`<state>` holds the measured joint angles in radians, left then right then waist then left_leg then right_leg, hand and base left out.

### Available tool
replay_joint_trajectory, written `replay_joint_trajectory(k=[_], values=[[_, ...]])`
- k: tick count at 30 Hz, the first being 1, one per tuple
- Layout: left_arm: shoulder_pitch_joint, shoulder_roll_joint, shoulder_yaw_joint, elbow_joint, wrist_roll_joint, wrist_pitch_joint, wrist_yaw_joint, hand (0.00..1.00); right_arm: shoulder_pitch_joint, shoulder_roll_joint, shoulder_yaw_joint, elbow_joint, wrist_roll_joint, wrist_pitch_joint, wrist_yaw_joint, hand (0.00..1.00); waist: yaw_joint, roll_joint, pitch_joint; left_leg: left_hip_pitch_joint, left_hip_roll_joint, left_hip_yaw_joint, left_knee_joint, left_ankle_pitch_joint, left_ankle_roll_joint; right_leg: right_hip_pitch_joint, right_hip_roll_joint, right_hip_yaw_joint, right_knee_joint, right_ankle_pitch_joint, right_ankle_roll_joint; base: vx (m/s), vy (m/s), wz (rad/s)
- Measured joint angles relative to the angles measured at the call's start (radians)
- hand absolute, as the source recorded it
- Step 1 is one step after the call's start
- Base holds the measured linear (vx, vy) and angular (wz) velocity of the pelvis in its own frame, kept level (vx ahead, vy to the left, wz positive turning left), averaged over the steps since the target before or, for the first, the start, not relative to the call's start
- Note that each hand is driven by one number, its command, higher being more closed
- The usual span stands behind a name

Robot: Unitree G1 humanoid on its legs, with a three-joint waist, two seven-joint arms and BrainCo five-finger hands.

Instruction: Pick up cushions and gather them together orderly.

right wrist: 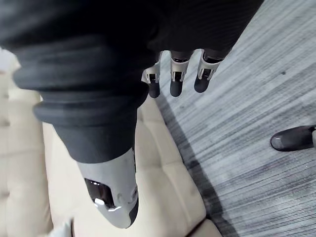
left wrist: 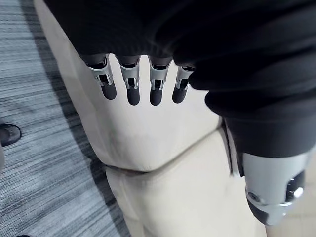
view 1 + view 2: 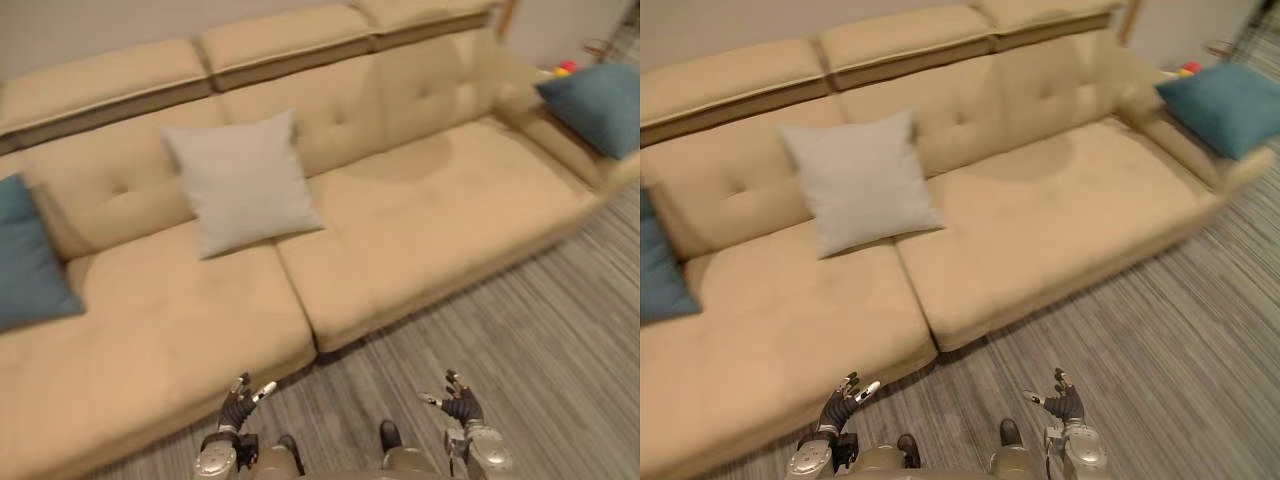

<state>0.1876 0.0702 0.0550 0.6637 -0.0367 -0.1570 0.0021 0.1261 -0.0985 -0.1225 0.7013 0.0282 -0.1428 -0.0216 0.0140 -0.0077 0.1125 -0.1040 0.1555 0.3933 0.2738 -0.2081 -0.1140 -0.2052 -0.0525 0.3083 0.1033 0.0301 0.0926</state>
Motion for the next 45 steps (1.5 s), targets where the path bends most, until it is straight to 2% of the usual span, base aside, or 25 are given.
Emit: replay_joint_trajectory(k=[1, 2, 5, 7, 12, 13, 15, 17, 19, 21, 24, 25, 26, 28, 30, 31, 32, 33, 34, 36, 38, 41, 43, 44, 45], values=[[-0.009, 0.004, -0.005, 0.001, 0.000, 0.000, -0.001, 0.00, -0.044, -0.001, 0.005, 0.002, 0.002, -0.001, -0.001, 0.00, -0.001, 0.025, 0.009, 0.002, 0.061, 0.115, 0.003, -0.002, 0.025, -0.050, 0.047, -0.107, -0.051, 0.108, -0.073, -0.03, -0.007, -2.45], [-0.014, 0.006, -0.006, 0.000, 0.000, 0.001, -0.001, 0.00, -0.056, -0.001, 0.005, 0.002, 0.002, -0.001, -0.002, 0.00, -0.005, 0.032, 0.015, 0.008, 0.073, 0.164, 0.005, -0.003, 0.027, -0.066, 0.042, -0.203, -0.043, 0.095, -0.099, -0.01, -0.037, -2.74], [-0.052, 0.014, -0.020, 0.003, 0.001, 0.004, -0.001, 0.00, -0.074, -0.033, 0.027, 0.008, -0.002, -0.001, -0.014, 0.00, -0.009, 0.044, 0.029, 0.110, 0.099, 0.397, 0.001, -0.005, 0.030, -0.072, -0.073, -0.833, 0.074, -0.040, -0.228, 0.06, -0.050, -2.07], [-0.055, 0.027, -0.022, 0.005, 0.001, 0.005, 0.000, 0.00, -0.081, -0.034, 0.045, 0.012, -0.019, -0.001, -0.025, 0.00, -0.009, 0.049, 0.032, 0.156, 0.104, 0.462, 0.001, -0.010, 0.024, -0.060, -0.109, -0.967, 0.111, -0.043, -0.223, 0.11, -0.126, -1.95], [-0.123, 0.032, -0.043, 0.005, 0.002, 0.007, 0.003, 0.00, -0.071, -0.052, 0.089, 0.019, -0.043, 0.001, -0.027, 0.00, -0.045, 0.082, 0.041, 0.241, 0.194, 0.501, 0.172, -0.022, -0.021, -0.103, 0.010, -0.753, 0.207, -0.118, -0.188, 0.19, -0.184, -1.66], [-0.129, 0.025, -0.055, 0.001, 0.002, 0.006, 0.005, 0.00, -0.072, -0.056, 0.111, 0.019, -0.052, 0.001, -0.028, 0.00, -0.048, 0.095, 0.042, 0.204, 0.287, 0.415, 0.395, 0.023, 0.015, -0.076, 0.059, -0.701, 0.201, -0.149, -0.193, 0.28, -0.176, -1.53], [-0.120, 0.004, -0.066, -0.004, 0.000, 0.005, 0.006, 0.00, -0.070, -0.059, 0.134, 0.020, -0.061, 0.005, -0.035, 0.00, -0.038, 0.099, 0.047, 0.104, 0.319, 0.201, 0.637, 0.084, 0.132, -0.035, 0.107, -0.612, 0.193, -0.168, -0.219, 0.27, -0.053, -1.52], [-0.114, -0.015, -0.069, -0.005, -0.009, 0.005, 0.013, 0.00, -0.076, -0.060, 0.159, 0.022, -0.061, 0.015, -0.043, 0.00, -0.008, 0.087, 0.063, -0.064, 0.200, -0.044, 0.779, 0.017, 0.053, 0.023, 0.117, -0.519, 0.176, -0.177, -0.230, 0.30, 0.057, -1.57], [-0.085, -0.014, -0.075, -0.020, -0.021, 0.003, 0.027, 0.00, -0.080, -0.060, 0.184, 0.025, -0.060, 0.015, -0.042, 0.00, 0.027, 0.074, 0.079, -0.166, 0.119, -0.119, 0.729, -0.002, 0.063, 0.094, 0.108, -0.471, 0.134, -0.184, -0.219, 0.26, 0.096, -1.15], [-0.040, -0.007, -0.092, -0.047, -0.031, 0.000, 0.034, 0.00, -0.091, -0.062, 0.201, 0.026, -0.060, 0.014, -0.042, 0.00, 0.052, 0.078, 0.086, -0.258, 0.050, -0.153, 0.574, -0.006, 0.071, 0.158, 0.092, -0.435, 0.089, -0.193, -0.203, 0.35, 0.194, -0.77], [-0.008, -0.010, -0.090, -0.060, -0.033, -0.001, 0.046, 0.00, -0.120, -0.071, 0.197, 0.031, -0.058, 0.013, -0.046, 0.00, 0.085, 0.096, 0.081, -0.294, -0.044, -0.131, 0.110, 0.069, -0.003, 0.248, 0.070, -0.401, 0.004, -0.218, -0.160, 0.41, 0.206, -0.35], [-0.007, -0.010, -0.084, -0.065, -0.033, -0.001, 0.047, 0.00, -0.129, -0.076, 0.197, 0.032, -0.058, 0.013, -0.049, 0.00, 0.097, 0.104, 0.076, -0.294, -0.049, -0.099, -0.004, 0.129, 0.008, 0.273, 0.074, -0.399, -0.017, -0.228, -0.139, 0.63, 0.272, -0.28], [-0.010, -0.004, -0.076, -0.066, -0.032, 0.000, 0.048, 0.00, -0.140, -0.072, 0.199, 0.037, -0.058, 0.013, -0.053, 0.00, 0.121, 0.088, 0.063, -0.283, -0.065, -0.083, -0.009, 0.230, 0.109, 0.294, 0.049, -0.385, -0.013, -0.260, -0.109, 0.48, 0.196, -0.17], [-0.011, -0.020, -0.043, -0.064, -0.032, 0.001, 0.049, 0.00, -0.152, -0.068, 0.196, 0.050, -0.061, 0.012, -0.053, 0.00, 0.124, 0.038, 0.050, -0.289, -0.115, -0.073, 0.042, 0.164, 0.228, 0.260, -0.006, -0.391, 0.121, -0.307, -0.024, 0.66, 0.234, 0.10], [-0.010, -0.028, -0.051, -0.050, -0.032, 0.001, 0.046, 0.00, -0.163, -0.065, 0.175, 0.085, -0.063, 0.013, -0.052, 0.00, 0.112, 0.029, 0.054, -0.239, -0.138, -0.072, 0.111, 0.090, 0.251, 0.168, -0.048, -0.374, 0.468, -0.287, 0.084, 0.81, 0.284, 0.35], [-0.010, -0.025, -0.053, -0.032, -0.032, 0.003, 0.046, 0.00, -0.155, -0.060, 0.168, 0.088, -0.069, 0.013, -0.050, 0.00, 0.103, 0.029, 0.055, -0.175, -0.157, -0.088, 0.116, 0.042, 0.255, 0.104, -0.070, -0.355, 0.693, -0.199, 0.181, 0.67, 0.230, 0.38], [-0.011, -0.019, -0.055, -0.026, -0.032, 0.009, 0.046, 0.00, -0.143, -0.059, 0.169, 0.087, -0.070, 0.013, -0.045, 0.00, 0.098, 0.026, 0.056, -0.110, -0.178, -0.106, 0.106, 0.013, 0.257, 0.063, -0.101, -0.369, 0.852, -0.187, 0.151, 0.65, 0.203, 0.56], [-0.010, -0.011, -0.062, -0.026, -0.032, 0.015, 0.046, 0.00, -0.123, -0.058, 0.168, 0.086, -0.071, 0.013, -0.042, 0.00, 0.084, 0.030, 0.055, -0.014, -0.199, -0.140, 0.064, -0.020, 0.257, 0.015, -0.142, -0.427, 0.978, -0.218, 0.045, 0.62, 0.161, 0.53], [-0.010, -0.006, -0.062, -0.026, -0.032, 0.016, 0.047, 0.00, -0.118, -0.056, 0.168, 0.085, -0.071, 0.013, -0.042, 0.00, 0.077, 0.033, 0.053, 0.022, -0.204, -0.156, 0.040, -0.024, 0.254, -0.008, -0.153, -0.456, 0.986, -0.233, 0.020, 0.59, 0.140, 0.59], [-0.020, 0.013, -0.063, -0.028, -0.032, 0.016, 0.047, 0.00, -0.106, -0.046, 0.163, 0.066, -0.070, 0.012, -0.040, 0.00, 0.051, 0.042, 0.057, 0.129, -0.210, -0.230, -0.039, -0.050, 0.253, -0.132, -0.153, -0.532, 0.870, -0.272, -0.031, 0.59, 0.074, 0.65], [-0.042, 0.024, -0.065, -0.025, -0.032, 0.019, 0.047, 0.00, -0.086, -0.050, 0.158, 0.067, -0.070, 0.013, -0.039, 0.00, 0.041, 0.048, 0.066, 0.192, -0.201, -0.274, -0.073, -0.053, 0.242, -0.192, -0.105, -0.538, 0.598, -0.259, -0.024, 0.62, 0.007, 0.77], [-0.055, 0.040, -0.067, -0.026, -0.031, 0.018, 0.049, 0.00, -0.071, -0.052, 0.150, 0.068, -0.069, 0.019, -0.039, 0.00, 0.006, 0.022, 0.080, 0.299, -0.210, -0.364, -0.102, -0.092, 0.167, -0.210, -0.059, -0.441, 0.058, -0.051, 0.047, 0.75, -0.107, 0.99], [-0.034, 0.060, -0.073, -0.026, -0.027, 0.017, 0.055, 0.00, -0.048, -0.035, 0.150, 0.068, -0.070, 0.022, -0.040, 0.00, -0.004, -0.010, 0.066, 0.354, -0.209, -0.407, -0.047, -0.143, 0.106, -0.227, -0.051, -0.410, 0.076, 0.004, -0.029, 0.67, -0.180, 1.12], [-0.034, 0.054, -0.080, -0.022, -0.027, 0.018, 0.058, 0.00, -0.031, -0.037, 0.150, 0.068, -0.070, 0.025, -0.039, 0.00, -0.008, -0.001, 0.055, 0.341, -0.188, -0.434, 0.057, -0.157, 0.094, -0.221, -0.048, -0.411, 0.141, 0.129, -0.078, 0.79, -0.261, 0.83], [-0.025, 0.026, -0.083, -0.025, -0.027, 0.018, 0.066, 0.00, -0.028, -0.050, 0.149, 0.064, -0.069, 0.030, -0.037, 0.00, 0.006, 0.065, 0.045, 0.259, -0.117, -0.424, 0.272, -0.133, 0.056, -0.204, -0.004, -0.449, 0.205, 0.075, -0.093, 0.78, -0.231, 0.65]])
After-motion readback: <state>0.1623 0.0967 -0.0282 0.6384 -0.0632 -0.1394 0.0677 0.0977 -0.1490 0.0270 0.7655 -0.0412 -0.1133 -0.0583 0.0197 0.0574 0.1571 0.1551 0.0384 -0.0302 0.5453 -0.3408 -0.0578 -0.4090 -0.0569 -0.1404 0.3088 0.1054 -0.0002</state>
